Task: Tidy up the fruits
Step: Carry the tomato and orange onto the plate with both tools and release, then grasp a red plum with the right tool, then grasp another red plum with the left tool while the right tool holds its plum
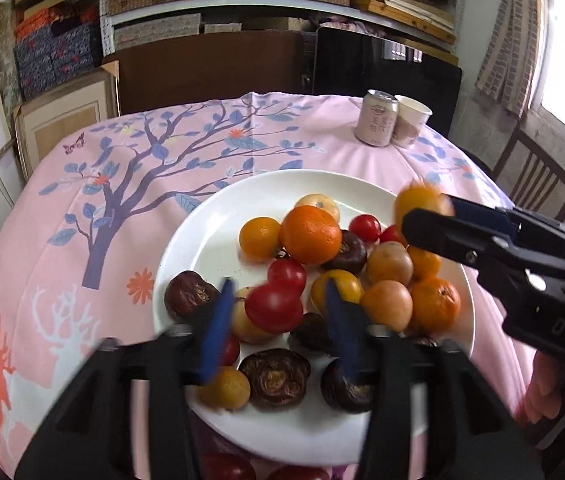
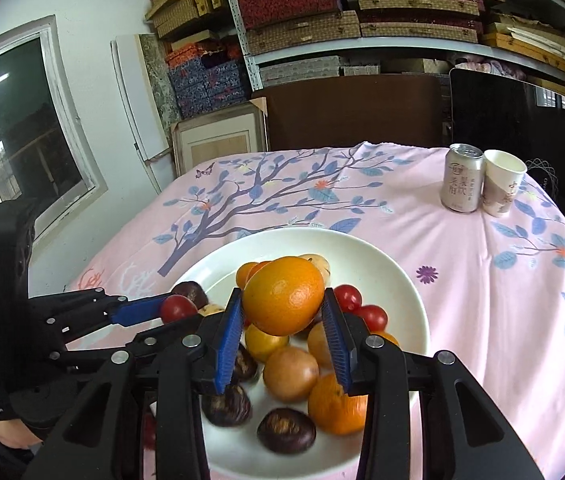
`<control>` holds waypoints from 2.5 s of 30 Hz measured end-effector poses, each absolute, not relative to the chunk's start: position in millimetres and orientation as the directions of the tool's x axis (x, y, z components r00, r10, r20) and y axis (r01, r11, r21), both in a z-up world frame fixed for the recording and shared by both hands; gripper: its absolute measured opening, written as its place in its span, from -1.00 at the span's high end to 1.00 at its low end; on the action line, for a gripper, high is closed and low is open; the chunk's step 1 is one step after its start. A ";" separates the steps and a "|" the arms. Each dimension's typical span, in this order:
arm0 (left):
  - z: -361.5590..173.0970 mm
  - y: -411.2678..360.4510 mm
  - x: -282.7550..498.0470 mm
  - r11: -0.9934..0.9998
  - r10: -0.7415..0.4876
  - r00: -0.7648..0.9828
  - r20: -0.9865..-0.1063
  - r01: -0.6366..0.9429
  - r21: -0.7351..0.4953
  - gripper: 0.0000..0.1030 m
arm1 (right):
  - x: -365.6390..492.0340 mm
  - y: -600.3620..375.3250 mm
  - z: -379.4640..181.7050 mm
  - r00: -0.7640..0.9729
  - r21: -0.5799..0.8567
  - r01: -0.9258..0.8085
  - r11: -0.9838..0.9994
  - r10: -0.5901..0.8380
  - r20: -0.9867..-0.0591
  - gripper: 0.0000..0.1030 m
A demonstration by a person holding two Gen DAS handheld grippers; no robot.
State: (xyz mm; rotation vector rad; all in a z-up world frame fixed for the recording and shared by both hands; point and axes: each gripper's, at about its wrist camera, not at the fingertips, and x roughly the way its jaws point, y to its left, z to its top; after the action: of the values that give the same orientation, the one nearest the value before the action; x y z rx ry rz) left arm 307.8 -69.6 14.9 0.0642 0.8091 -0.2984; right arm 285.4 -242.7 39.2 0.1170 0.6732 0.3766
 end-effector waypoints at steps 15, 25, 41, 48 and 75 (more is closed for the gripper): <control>18.6 -0.7 200.1 0.968 -0.164 0.782 -0.602 0.245 0.054 -0.74 | 219.0 -249.0 10.3 0.645 0.257 -0.334 0.907 0.418 -0.640 -0.14; -8.2 32.7 206.9 0.987 -0.122 0.754 -0.646 0.159 0.000 -0.74 | 164.9 -159.2 -20.3 0.510 0.123 -0.497 0.859 0.404 -0.759 -0.14; -4.0 57.4 210.4 0.991 -0.132 0.759 -0.638 0.094 -0.093 -0.75 | 198.9 -128.9 -31.4 0.497 0.204 -0.410 0.889 0.405 -0.767 0.20; -6.1 51.2 207.9 0.989 -0.149 0.751 -0.644 0.126 -0.082 -0.76 | 190.9 -147.1 -32.1 0.488 0.272 -0.409 0.871 0.461 -0.741 0.27; -41.6 -20.0 219.1 0.934 -0.220 0.582 -0.782 0.357 0.002 0.13 | 163.1 -230.6 -28.1 0.548 0.357 -0.316 0.879 0.476 -0.688 0.24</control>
State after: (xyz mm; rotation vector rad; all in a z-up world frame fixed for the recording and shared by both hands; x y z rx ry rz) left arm 219.1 -20.0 -41.6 0.1659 0.8880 -0.3385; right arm 163.1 -230.6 -28.0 0.2006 0.8732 0.4727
